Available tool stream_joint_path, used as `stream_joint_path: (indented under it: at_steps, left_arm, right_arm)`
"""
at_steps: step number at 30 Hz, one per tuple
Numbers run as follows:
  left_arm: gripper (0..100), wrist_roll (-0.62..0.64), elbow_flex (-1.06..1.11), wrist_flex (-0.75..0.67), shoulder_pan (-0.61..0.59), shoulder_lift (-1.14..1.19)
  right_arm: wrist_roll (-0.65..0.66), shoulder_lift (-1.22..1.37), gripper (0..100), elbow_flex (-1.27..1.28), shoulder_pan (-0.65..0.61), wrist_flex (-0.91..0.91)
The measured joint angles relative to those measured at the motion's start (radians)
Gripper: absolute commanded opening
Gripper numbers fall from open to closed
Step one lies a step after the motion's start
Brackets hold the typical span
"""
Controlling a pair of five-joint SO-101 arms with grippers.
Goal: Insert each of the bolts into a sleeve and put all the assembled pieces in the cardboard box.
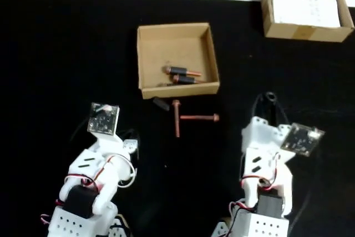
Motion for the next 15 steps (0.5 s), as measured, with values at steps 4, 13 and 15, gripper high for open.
stream_joint_path:
  at_steps: [4,13,15]
  left_arm:
    - [1,0.0,-0.031,-0.003,-0.04,0.0]
    - [1,0.0,-0.247,-0.245,-0.06,0.43]
    - [1,0.0,-0.356,-0.272,-0.054,0.621]
  right_arm:
    - [0.0,-0.002,0.7,0.0,-0.015,-0.009]
    - [0.0,-0.002,0.7,0.0,-0.02,-0.009]
    - [0.0,-0.002,0.7,0.0,-0.02,-0.009]
